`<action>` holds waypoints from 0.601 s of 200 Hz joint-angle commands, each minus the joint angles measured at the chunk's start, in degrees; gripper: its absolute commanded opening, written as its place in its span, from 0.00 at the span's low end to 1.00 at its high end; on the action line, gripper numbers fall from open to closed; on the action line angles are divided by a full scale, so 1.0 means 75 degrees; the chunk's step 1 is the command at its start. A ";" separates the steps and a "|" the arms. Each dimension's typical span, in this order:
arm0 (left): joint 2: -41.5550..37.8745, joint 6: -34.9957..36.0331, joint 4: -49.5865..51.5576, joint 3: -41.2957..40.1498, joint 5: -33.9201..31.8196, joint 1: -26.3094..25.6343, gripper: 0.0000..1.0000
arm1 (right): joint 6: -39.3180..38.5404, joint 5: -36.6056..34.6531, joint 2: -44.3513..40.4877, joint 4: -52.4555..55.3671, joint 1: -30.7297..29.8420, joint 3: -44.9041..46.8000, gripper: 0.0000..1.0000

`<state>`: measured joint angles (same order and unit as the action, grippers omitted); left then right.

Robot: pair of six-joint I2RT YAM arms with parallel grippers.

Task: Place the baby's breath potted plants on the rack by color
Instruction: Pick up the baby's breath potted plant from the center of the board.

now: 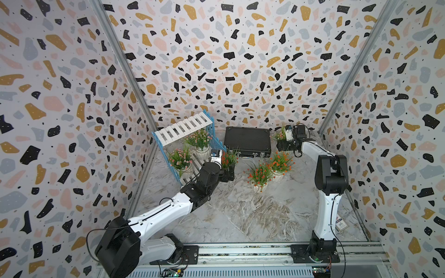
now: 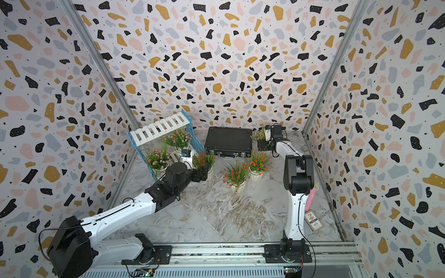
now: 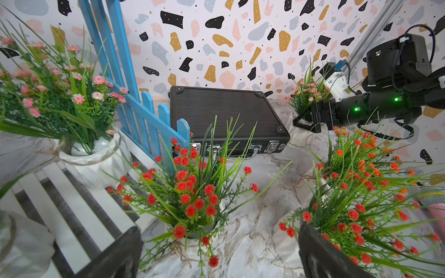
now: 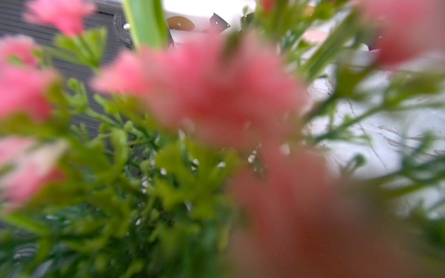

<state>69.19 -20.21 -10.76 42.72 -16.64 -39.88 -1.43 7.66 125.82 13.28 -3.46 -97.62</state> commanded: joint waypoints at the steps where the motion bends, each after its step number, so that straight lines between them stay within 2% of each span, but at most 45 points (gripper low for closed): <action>1: -0.0031 0.0009 -0.0369 -0.0105 0.0075 -0.0030 0.99 | 0.0024 -0.0394 -0.0469 -0.0018 -0.0047 0.0398 0.86; 50: -0.0028 -0.0011 -0.0393 -0.0130 0.0089 -0.0084 0.99 | 0.0136 -0.1021 -0.1864 -0.0787 -0.0058 0.1917 0.83; 120: 0.0030 -0.0037 -0.0381 -0.0141 0.0133 -0.0174 0.99 | 0.0701 -0.1618 -0.3637 -0.0840 0.0014 0.3855 0.84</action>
<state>69.19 -20.23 -10.79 42.46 -16.32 -40.69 0.78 -2.09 105.78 9.06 -3.66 -71.09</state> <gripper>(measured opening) 0.991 0.923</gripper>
